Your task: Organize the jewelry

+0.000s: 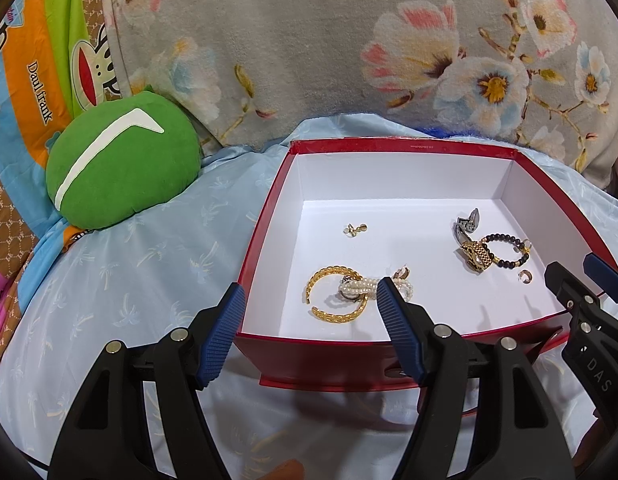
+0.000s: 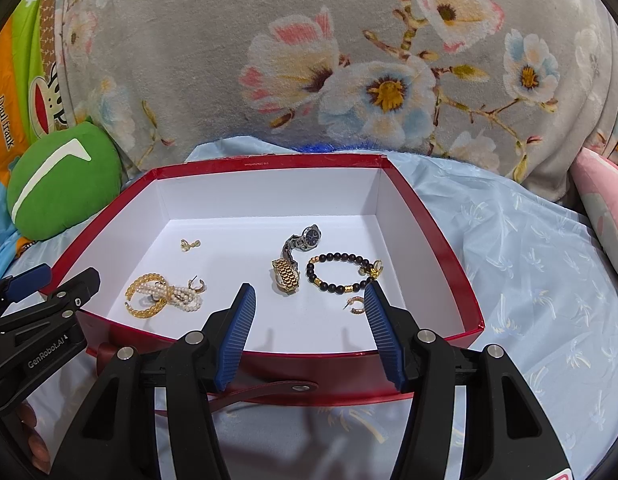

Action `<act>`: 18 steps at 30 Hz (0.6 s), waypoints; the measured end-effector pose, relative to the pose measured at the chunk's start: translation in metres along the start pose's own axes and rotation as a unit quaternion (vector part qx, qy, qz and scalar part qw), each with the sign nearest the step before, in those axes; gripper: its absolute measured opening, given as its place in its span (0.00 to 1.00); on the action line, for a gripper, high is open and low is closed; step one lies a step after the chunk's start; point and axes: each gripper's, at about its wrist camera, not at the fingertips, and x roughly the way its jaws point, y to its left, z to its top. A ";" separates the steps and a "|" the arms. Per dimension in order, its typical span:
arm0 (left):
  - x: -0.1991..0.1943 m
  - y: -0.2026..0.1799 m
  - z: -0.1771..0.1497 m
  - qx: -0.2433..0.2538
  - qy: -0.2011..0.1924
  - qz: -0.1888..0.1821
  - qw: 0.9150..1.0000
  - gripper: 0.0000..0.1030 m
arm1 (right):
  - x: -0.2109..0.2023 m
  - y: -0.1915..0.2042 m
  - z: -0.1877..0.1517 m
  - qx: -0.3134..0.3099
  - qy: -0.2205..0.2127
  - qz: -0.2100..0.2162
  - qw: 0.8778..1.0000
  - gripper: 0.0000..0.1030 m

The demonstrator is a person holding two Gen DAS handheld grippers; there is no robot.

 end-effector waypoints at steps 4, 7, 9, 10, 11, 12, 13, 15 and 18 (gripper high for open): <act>0.000 0.000 -0.001 0.000 0.000 0.000 1.000 0.64 | 0.000 0.000 0.000 0.000 0.000 0.000 1.000 0.54; 0.000 -0.001 -0.001 0.000 0.000 0.000 1.000 0.64 | 0.000 0.000 0.000 0.000 0.002 0.001 1.000 0.54; 0.000 0.000 0.000 0.000 0.001 0.000 1.000 0.64 | -0.002 0.000 0.001 0.003 0.004 0.008 1.000 0.55; 0.000 0.000 0.000 0.000 0.003 0.000 1.000 0.64 | -0.003 -0.001 0.002 0.006 0.007 0.018 1.000 0.61; -0.001 0.000 0.001 -0.001 0.004 -0.001 1.000 0.64 | -0.005 -0.001 0.004 0.012 0.011 0.027 1.000 0.67; -0.001 0.000 0.001 -0.002 0.007 -0.003 1.000 0.65 | -0.007 0.000 0.005 0.013 0.013 0.027 0.999 0.69; -0.002 0.000 0.003 -0.003 0.011 -0.005 1.000 0.66 | -0.008 0.002 0.006 0.011 0.013 0.028 0.999 0.69; -0.005 -0.002 0.004 -0.001 0.018 -0.010 1.000 0.71 | -0.012 0.006 0.009 0.000 0.019 0.025 1.000 0.69; -0.015 -0.008 0.006 0.014 0.015 0.014 1.000 0.81 | -0.017 0.006 0.013 -0.001 0.030 0.026 0.999 0.69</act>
